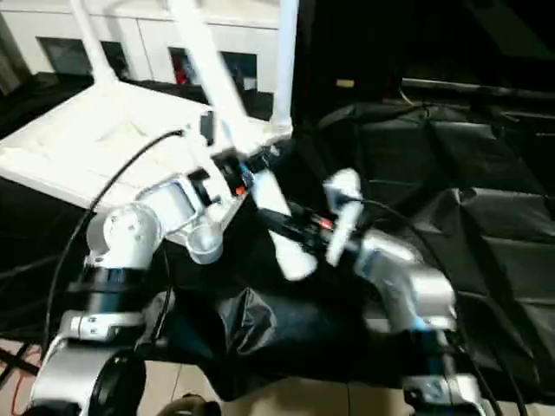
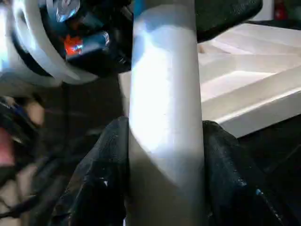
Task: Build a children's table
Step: Pick table leg
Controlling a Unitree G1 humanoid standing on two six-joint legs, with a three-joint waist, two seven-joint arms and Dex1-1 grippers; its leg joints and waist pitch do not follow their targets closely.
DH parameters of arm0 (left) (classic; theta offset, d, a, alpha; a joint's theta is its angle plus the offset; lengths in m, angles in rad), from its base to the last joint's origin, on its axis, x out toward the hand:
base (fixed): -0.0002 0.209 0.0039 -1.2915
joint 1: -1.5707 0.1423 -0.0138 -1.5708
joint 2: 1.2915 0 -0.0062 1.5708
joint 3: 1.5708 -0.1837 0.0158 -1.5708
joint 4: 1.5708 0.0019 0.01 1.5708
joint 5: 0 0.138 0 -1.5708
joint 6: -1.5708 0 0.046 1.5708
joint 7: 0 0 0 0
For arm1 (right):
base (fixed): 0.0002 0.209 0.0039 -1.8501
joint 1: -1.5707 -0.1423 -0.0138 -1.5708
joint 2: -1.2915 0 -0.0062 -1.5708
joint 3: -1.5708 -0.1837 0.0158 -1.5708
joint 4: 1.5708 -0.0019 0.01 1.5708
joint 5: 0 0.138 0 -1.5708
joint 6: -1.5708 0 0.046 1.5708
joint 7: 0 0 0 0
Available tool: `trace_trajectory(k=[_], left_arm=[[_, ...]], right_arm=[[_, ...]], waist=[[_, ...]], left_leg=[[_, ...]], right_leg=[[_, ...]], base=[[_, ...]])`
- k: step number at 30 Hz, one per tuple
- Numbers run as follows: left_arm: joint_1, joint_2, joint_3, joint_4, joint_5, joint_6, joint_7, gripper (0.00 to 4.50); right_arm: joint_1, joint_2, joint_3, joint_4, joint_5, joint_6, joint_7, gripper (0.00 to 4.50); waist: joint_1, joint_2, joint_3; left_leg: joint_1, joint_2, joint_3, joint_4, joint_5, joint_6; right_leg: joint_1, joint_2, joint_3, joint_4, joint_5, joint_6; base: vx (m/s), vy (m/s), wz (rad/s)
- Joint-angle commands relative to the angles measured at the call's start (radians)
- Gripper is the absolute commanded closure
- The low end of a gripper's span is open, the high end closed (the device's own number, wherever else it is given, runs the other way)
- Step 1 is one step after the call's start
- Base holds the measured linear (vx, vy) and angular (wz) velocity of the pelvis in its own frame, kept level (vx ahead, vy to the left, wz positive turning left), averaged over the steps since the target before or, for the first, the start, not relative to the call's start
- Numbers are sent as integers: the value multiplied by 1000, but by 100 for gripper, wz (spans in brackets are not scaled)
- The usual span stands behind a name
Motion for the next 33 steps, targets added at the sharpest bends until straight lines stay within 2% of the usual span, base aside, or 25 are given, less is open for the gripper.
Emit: trace_trajectory(k=[1,3,4,7,8,10,13,15,16,17,18,20,22,24,25,26,27,29,33], left_arm=[[-33,-6,10,6,6,-14,47,124],[-45,-10,24,32,24,-30,97,136],[-52,-16,43,46,35,-50,145,166],[-52,-21,51,44,51,-63,183,169],[-53,-21,51,43,54,-64,190,169],[-55,-24,56,41,60,-68,215,206],[-54,-25,54,37,53,-77,216,210],[-52,-20,41,30,51,-75,198,249],[-48,-11,25,22,55,-72,176,250],[-44,3,-1,13,64,-71,141,251],[-41,9,-9,9,64,-71,126,251],[-39,20,-22,2,57,-68,86,263],[-37,56,-56,-22,33,-48,-18,263],[-36,88,-82,-47,2,-19,-108,265],[-34,120,-109,-68,-29,10,-201,265],[-34,120,-109,-68,-29,10,-201,265],[-31,151,-138,-86,-53,27,-291,265],[-30,171,-157,-98,-64,34,-347,266],[-35,205,-180,-129,-120,71,-485,266]], right_arm=[[-12,6,22,-5,-30,-6,-35,265],[-32,22,23,-2,-42,-7,-65,265],[-53,40,27,4,-54,-15,-95,265],[-65,50,30,7,-57,-23,-110,265],[-66,52,29,8,-57,-22,-115,265],[-74,59,29,10,-55,-19,-131,265],[-76,64,32,4,-56,-17,-139,265],[-77,66,34,2,-61,-20,-145,265],[-81,70,25,6,-42,0,-139,265],[-86,70,11,5,-11,33,-124,230],[-86,68,9,2,-4,40,-118,230],[-85,59,8,-2,3,50,-106,193],[-79,21,11,-15,39,97,-46,190],[-71,-21,26,-28,64,137,18,165],[-66,-57,43,-29,69,160,64,153],[-66,-57,43,-29,69,160,64,148],[-65,-91,63,-31,74,179,114,144],[-66,-111,76,-37,80,192,148,115],[-82,-146,95,-41,108,221,210,106]], waist=[[0,-23,-77],[1,-22,-79],[1,-23,-79],[1,-24,-77],[2,-24,-78],[2,-27,-78],[3,-27,-78],[2,-27,-78],[2,-28,-77],[2,-28,-77],[3,-25,-78],[3,-25,-78],[5,-23,-78],[7,-22,-80],[7,-26,-79],[9,-30,-78],[7,-28,-77],[5,-32,-76],[4,-36,-76]], left_leg=[[31,85,-44,-67,-46,59],[32,86,-46,-66,-33,64],[32,86,-46,-66,-28,67],[33,87,-46,-67,-38,63],[32,87,-46,-67,-37,62],[32,87,-46,-67,-30,64],[32,87,-45,-66,-26,64],[33,87,-46,-67,-32,61],[33,86,-45,-67,-31,61],[32,86,-45,-67,-28,64],[33,86,-46,-67,-27,64],[33,86,-46,-66,-20,63],[33,86,-45,-66,-20,63],[35,87,-45,-65,-12,62],[35,87,-45,-65,-11,61],[33,85,-43,-65,-14,59],[33,84,-42,-65,-17,58],[34,86,-42,-66,-27,51],[34,85,-41,-66,-28,49]], right_leg=[[38,-106,64,-79,35,-227],[36,-103,64,-74,62,-230],[36,-103,64,-74,75,-233],[37,-105,65,-74,74,-232],[38,-106,65,-73,78,-231],[39,-105,65,-71,92,-230],[39,-107,65,-71,97,-234],[39,-106,64,-70,94,-233],[39,-106,65,-70,96,-234],[39,-106,65,-70,98,-234],[39,-105,65,-69,97,-234],[39,-105,64,-68,106,-234],[39,-104,64,-67,111,-234],[40,-103,63,-63,128,-237],[41,-104,63,-62,130,-239],[43,-106,63,-63,112,-242],[40,-105,63,-64,103,-242],[40,-105,63,-66,82,-246],[41,-107,63,-65,74,-253]], base=[[0,0,0],[0,0,0],[0,0,0],[0,0,0],[0,0,0],[0,0,0],[0,0,0],[0,0,0],[0,0,0],[0,0,0],[0,0,0],[0,0,0],[0,0,0],[0,0,0],[0,0,0],[0,0,0],[0,0,0],[0,0,0],[0,0,0]])
